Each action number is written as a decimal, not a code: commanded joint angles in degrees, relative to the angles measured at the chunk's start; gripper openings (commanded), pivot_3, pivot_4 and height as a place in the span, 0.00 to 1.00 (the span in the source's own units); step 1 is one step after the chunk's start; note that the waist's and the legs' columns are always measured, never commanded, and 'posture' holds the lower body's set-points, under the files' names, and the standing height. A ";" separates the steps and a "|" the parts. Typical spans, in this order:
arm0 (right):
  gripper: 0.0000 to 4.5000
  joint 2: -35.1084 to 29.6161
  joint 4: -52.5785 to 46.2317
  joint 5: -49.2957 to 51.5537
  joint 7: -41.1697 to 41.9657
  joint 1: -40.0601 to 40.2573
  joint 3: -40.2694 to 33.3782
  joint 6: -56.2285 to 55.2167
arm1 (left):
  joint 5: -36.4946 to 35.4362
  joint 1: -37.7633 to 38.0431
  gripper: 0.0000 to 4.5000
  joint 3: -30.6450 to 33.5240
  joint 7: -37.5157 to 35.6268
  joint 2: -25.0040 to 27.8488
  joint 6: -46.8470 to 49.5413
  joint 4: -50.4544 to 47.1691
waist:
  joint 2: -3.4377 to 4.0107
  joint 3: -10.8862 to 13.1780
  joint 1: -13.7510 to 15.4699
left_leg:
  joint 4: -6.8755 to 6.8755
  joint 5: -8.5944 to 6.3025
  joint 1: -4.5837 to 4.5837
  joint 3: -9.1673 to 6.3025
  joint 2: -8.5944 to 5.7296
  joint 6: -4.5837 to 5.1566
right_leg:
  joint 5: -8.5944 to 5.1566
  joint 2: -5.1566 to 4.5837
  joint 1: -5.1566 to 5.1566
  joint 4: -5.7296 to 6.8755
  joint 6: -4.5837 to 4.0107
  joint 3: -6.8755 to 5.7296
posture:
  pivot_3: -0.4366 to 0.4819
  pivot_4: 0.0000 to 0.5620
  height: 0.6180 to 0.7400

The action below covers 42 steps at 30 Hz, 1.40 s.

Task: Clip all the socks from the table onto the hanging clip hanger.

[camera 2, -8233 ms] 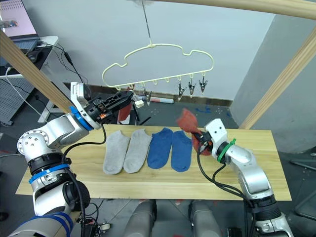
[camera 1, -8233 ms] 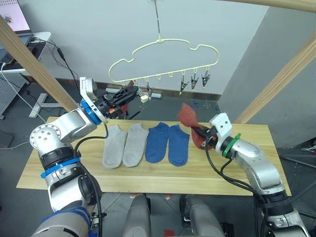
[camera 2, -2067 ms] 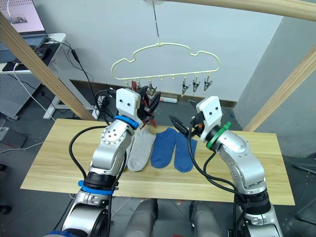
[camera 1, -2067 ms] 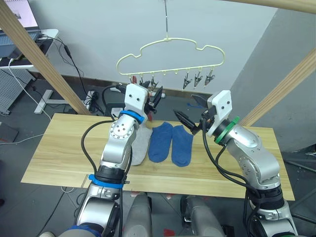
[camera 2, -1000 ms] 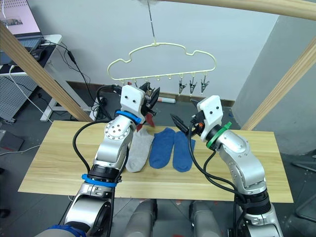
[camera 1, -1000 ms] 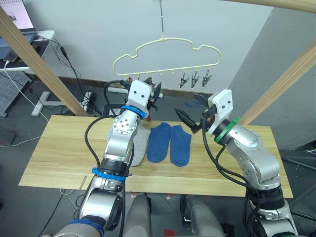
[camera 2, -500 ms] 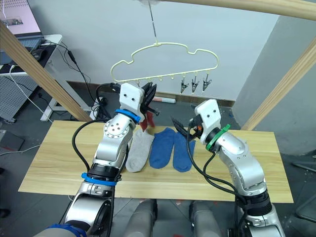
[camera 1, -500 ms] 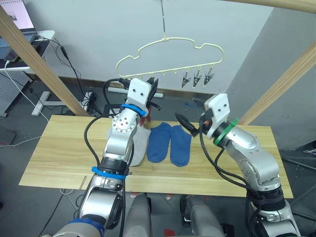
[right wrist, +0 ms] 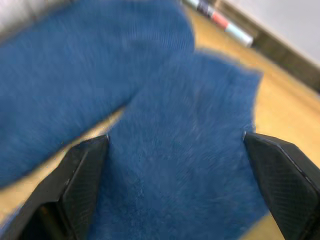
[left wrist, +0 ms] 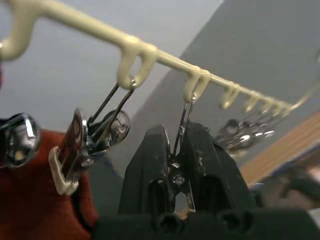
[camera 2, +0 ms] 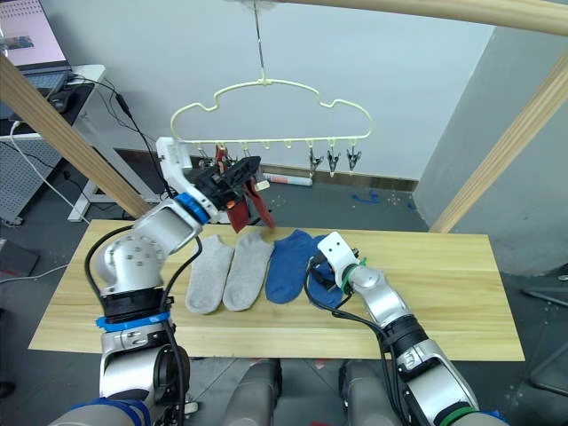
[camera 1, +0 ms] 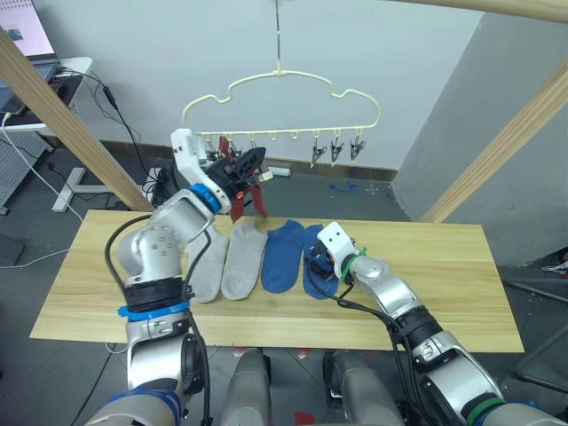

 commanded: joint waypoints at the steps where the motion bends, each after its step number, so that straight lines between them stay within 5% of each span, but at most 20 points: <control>1: 1.00 -0.49 6.79 -2.40 -1.10 1.90 -0.34 -0.90 | -8.49 0.07 0.04 3.30 4.06 0.56 6.64 -2.98 | -0.01 -0.01 0.34 | 0.00 0.00 0.09 -0.04 0.00 0.00 | 0.00 0.00 0.12 -0.05 0.01 -0.04 | 0.69 0.50 1.00; 5: 0.86 -1.27 3.57 -0.53 2.24 6.00 -1.56 0.41 | -14.88 1.57 0.04 4.18 7.36 1.32 11.46 -4.80 | -0.03 -0.04 0.78 | 0.00 -0.01 0.45 -0.10 -0.01 0.00 | 0.01 0.00 0.52 -0.09 0.03 -0.07 | 0.69 0.50 1.00; 16: 0.04 -7.83 -18.14 0.58 7.08 15.43 -4.70 0.99 | -22.62 3.40 0.04 4.66 11.86 3.55 13.26 -2.55 | -0.05 -0.12 0.80 | -0.02 -0.01 0.53 -0.07 -0.02 -0.01 | 0.01 -0.03 0.59 -0.12 0.04 -0.01 | 0.68 0.49 1.00; 25: 0.04 -10.33 -44.60 2.31 6.97 20.69 -8.41 1.79 | -33.81 3.45 0.04 6.10 22.31 2.60 11.07 1.39 | -0.04 -0.11 0.71 | -0.06 -0.01 0.35 -0.08 0.03 -0.02 | 0.00 0.00 0.35 -0.14 0.06 0.00 | 0.67 0.48 1.00; 33: 0.04 -9.05 -54.59 0.93 6.17 20.87 -4.88 3.44 | -41.19 3.97 0.04 5.16 30.68 -0.32 4.08 1.29 | -0.05 -0.11 0.73 | -0.05 -0.01 0.31 -0.05 0.00 -0.03 | 0.01 -0.05 0.35 -0.18 0.06 0.02 | 0.66 0.47 1.00; 42: 0.04 -5.55 -59.88 -0.61 5.01 16.59 -2.23 5.29 | -42.78 5.46 0.04 1.72 30.73 1.70 2.63 1.28 | -0.04 -0.11 0.70 | -0.05 -0.01 0.31 -0.03 -0.01 -0.03 | 0.01 -0.04 0.35 -0.18 0.06 0.01 | 0.65 0.48 1.00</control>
